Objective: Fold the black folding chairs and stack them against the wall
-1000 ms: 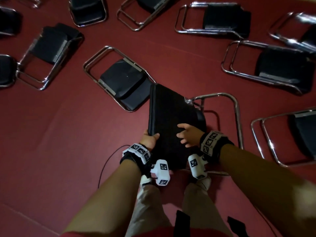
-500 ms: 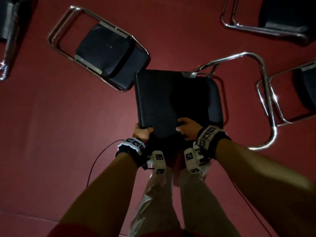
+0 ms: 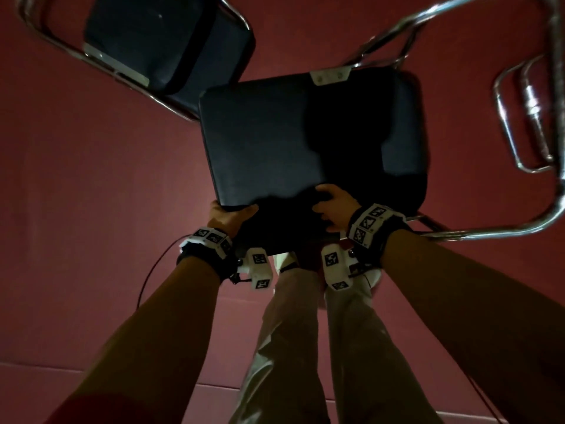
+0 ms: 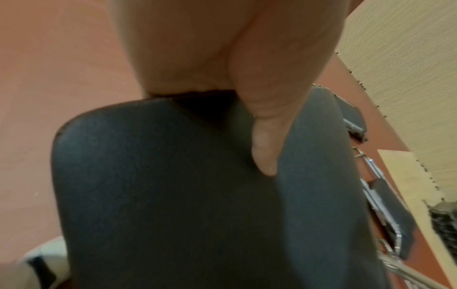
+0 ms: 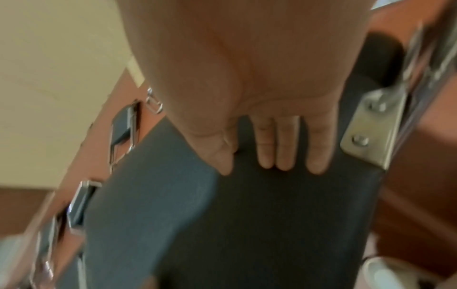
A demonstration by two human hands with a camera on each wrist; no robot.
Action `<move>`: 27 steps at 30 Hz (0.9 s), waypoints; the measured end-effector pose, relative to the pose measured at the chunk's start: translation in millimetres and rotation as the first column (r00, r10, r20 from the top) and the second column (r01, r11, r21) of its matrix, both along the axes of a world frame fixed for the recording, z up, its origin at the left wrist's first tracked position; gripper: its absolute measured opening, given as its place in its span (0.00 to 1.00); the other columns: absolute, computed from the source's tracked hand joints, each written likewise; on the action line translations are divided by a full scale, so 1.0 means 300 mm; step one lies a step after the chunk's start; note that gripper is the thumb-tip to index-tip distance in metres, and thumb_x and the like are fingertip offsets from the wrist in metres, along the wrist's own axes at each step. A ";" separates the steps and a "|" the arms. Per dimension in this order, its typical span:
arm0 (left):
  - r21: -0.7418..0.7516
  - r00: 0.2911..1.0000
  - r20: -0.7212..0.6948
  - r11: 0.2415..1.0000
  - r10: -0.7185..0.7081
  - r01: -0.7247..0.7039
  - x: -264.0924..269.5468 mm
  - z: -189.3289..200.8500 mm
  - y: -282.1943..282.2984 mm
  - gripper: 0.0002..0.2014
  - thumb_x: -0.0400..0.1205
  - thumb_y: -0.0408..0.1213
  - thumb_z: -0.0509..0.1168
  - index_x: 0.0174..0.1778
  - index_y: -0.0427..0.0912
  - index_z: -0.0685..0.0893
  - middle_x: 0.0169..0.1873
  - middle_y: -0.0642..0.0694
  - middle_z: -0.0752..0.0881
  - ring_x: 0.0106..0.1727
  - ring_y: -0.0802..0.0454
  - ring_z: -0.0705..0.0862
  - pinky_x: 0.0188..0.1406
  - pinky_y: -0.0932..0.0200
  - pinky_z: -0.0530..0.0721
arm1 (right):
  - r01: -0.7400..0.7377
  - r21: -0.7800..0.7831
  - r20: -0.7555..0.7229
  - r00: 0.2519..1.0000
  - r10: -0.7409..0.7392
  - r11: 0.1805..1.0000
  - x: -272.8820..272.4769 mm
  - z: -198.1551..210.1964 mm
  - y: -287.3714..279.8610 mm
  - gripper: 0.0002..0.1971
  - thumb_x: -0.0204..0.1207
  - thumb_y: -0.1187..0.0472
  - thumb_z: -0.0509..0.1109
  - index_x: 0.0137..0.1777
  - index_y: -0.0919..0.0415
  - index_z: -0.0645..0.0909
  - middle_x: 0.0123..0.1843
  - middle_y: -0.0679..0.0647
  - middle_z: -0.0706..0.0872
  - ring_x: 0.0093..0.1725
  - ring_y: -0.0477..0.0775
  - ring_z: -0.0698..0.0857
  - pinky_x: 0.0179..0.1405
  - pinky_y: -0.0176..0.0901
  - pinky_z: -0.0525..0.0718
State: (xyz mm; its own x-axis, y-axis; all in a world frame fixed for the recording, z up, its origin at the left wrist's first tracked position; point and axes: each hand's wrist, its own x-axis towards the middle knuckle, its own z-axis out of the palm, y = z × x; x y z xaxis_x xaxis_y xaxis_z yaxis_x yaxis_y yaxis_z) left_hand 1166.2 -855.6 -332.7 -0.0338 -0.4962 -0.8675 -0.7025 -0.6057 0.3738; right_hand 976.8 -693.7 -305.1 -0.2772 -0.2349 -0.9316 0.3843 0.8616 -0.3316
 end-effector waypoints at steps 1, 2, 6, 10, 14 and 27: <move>0.000 1.000 0.010 1.000 -0.012 0.012 0.019 -0.044 -0.007 0.52 0.49 0.52 0.89 0.70 0.41 0.78 0.58 0.42 0.87 0.54 0.42 0.89 0.55 0.42 0.90 | 0.036 0.000 0.017 0.999 -0.036 0.999 0.001 -0.019 0.000 0.22 0.81 0.64 0.68 0.72 0.45 0.72 0.52 0.56 0.81 0.50 0.55 0.81 0.54 0.58 0.86; -0.005 1.000 0.018 1.000 -0.024 0.024 0.036 -0.090 -0.011 0.55 0.45 0.55 0.89 0.69 0.42 0.79 0.58 0.43 0.88 0.54 0.42 0.90 0.54 0.41 0.90 | 0.061 0.002 0.026 0.998 -0.061 0.998 0.007 -0.041 0.002 0.20 0.81 0.64 0.67 0.69 0.45 0.73 0.52 0.57 0.81 0.50 0.56 0.80 0.57 0.61 0.84; -0.025 0.999 -0.003 0.999 -0.038 0.038 0.044 -0.138 -0.019 0.44 0.55 0.47 0.89 0.67 0.40 0.83 0.57 0.42 0.90 0.53 0.43 0.90 0.51 0.47 0.90 | 0.110 -0.013 0.028 0.994 -0.110 0.994 0.021 -0.102 0.005 0.15 0.81 0.63 0.66 0.63 0.44 0.74 0.51 0.55 0.81 0.48 0.53 0.80 0.54 0.58 0.85; -0.040 0.999 -0.034 0.999 -0.034 0.032 0.037 -0.161 -0.020 0.32 0.65 0.36 0.86 0.65 0.38 0.85 0.56 0.40 0.90 0.53 0.41 0.90 0.54 0.44 0.89 | 0.127 -0.026 0.008 0.992 -0.127 0.992 0.037 -0.143 0.000 0.15 0.82 0.64 0.66 0.64 0.47 0.74 0.46 0.54 0.81 0.43 0.51 0.80 0.49 0.54 0.85; -0.034 1.000 0.000 0.999 -0.028 0.028 0.054 -0.205 -0.020 0.41 0.57 0.45 0.88 0.66 0.40 0.83 0.57 0.41 0.90 0.54 0.39 0.90 0.57 0.37 0.89 | 0.132 -0.035 -0.004 0.991 -0.132 0.991 0.047 -0.166 0.000 0.18 0.81 0.65 0.66 0.67 0.48 0.74 0.43 0.53 0.80 0.40 0.50 0.79 0.45 0.51 0.85; -0.179 0.994 -0.099 0.983 -0.050 0.031 0.039 -0.206 0.023 0.14 0.74 0.30 0.79 0.55 0.39 0.88 0.56 0.40 0.91 0.57 0.41 0.90 0.57 0.49 0.88 | 0.161 -0.147 -0.013 0.986 -0.164 0.976 0.064 -0.248 0.042 0.21 0.80 0.72 0.62 0.65 0.46 0.76 0.33 0.55 0.76 0.26 0.48 0.74 0.30 0.38 0.74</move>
